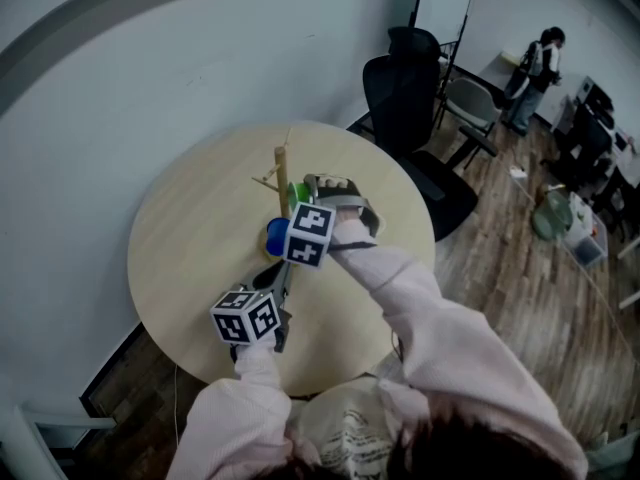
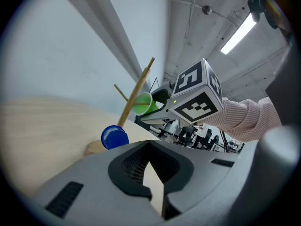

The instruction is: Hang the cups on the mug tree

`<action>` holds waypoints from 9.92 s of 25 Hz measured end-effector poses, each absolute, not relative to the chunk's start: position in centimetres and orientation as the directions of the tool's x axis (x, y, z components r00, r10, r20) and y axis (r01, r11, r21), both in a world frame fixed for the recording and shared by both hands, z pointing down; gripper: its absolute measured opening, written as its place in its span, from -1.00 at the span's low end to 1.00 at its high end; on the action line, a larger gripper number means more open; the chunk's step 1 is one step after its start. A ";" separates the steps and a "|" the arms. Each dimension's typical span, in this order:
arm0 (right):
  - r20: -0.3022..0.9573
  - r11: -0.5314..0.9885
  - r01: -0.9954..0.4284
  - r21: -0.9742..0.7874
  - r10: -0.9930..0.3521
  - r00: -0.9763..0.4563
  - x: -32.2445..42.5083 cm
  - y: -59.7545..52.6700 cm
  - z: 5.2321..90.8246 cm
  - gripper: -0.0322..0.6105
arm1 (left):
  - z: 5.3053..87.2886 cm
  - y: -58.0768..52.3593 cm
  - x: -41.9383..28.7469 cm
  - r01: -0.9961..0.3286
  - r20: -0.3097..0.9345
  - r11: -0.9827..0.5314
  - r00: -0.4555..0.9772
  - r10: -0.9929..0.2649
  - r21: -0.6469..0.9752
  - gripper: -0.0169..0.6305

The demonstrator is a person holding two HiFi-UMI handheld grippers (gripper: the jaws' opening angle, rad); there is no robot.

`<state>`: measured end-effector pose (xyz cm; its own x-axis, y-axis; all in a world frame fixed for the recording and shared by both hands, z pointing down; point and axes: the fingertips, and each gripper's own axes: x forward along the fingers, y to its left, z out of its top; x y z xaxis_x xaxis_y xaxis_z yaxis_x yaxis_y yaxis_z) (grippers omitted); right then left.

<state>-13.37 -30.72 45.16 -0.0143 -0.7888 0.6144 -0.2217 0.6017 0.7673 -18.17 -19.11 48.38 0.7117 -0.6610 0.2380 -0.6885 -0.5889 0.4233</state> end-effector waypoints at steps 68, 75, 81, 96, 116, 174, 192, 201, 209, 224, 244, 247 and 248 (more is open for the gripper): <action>0.361 0.387 -0.218 0.896 -0.920 -0.151 -14.9 -27.9 44.5 0.14 | 49.8 -18.2 -17.7 -0.692 0.261 -0.579 0.710 -0.654 0.431 -0.95; 0.275 0.320 -0.279 0.905 -0.943 -0.189 -13.8 -26.2 42.7 -0.34 | 50.6 -18.3 -16.8 -0.691 0.281 -0.587 0.715 -0.640 0.422 -0.95; 0.251 0.315 -0.357 0.880 -0.944 -0.215 -12.1 -24.7 42.5 -0.62 | 50.1 -18.5 -15.2 -0.697 0.297 -0.598 0.713 -0.635 0.395 -0.95; 0.423 0.481 -0.619 0.621 -0.870 -0.252 -2.3 -21.3 47.1 -0.94 | 49.2 -16.7 -5.9 -0.715 0.301 -0.589 0.696 -0.652 0.377 -0.95; 0.494 0.666 -0.726 0.172 -0.696 -0.521 6.1 -16.5 51.3 -0.94 | 50.4 -14.0 3.7 -0.780 0.333 -0.533 0.624 -0.707 0.328 -0.95; 0.572 0.619 -0.775 -0.125 -0.593 -0.566 7.5 -27.1 62.3 0.11 | 58.2 -21.1 2.5 -0.835 0.528 -0.392 0.549 -0.648 0.387 -0.95; 0.533 0.745 -0.651 -0.144 -0.496 -0.685 5.5 -30.0 62.9 0.29 | 59.1 -23.2 3.0 -0.891 0.559 -0.254 0.436 -0.705 0.376 -0.95; 0.538 0.806 -0.563 -0.182 -0.397 -0.743 4.1 -30.2 63.3 0.29 | 60.0 -23.7 2.6 -0.908 0.570 -0.163 0.374 -0.731 0.386 -0.95; 0.538 0.819 -0.559 -0.129 -0.416 -0.733 3.7 -29.3 62.4 0.13 | 60.5 -23.7 2.1 -0.915 0.577 -0.102 0.329 -0.748 0.390 -0.95; 0.518 0.824 -0.557 -0.101 -0.435 -0.737 4.2 -29.8 61.7 -0.03 | 60.7 -23.3 2.8 -0.917 0.582 -0.070 0.307 -0.753 0.393 -0.95; 0.443 0.821 -0.570 0.038 -0.525 -0.727 2.6 -32.7 54.3 -0.05 | 55.4 -23.0 -1.0 -0.909 0.466 -0.151 0.334 -0.819 0.388 -0.95; 0.425 0.812 -0.581 0.055 -0.546 -0.723 1.9 -33.2 52.9 -0.05 | 54.6 -22.8 -1.9 -0.909 0.448 -0.159 0.335 -0.829 0.385 -0.95; 0.419 0.811 -0.582 0.061 -0.550 -0.723 1.6 -33.3 52.4 -0.05 | 54.3 -22.7 -2.2 -0.909 0.441 -0.161 0.334 -0.833 0.386 -0.95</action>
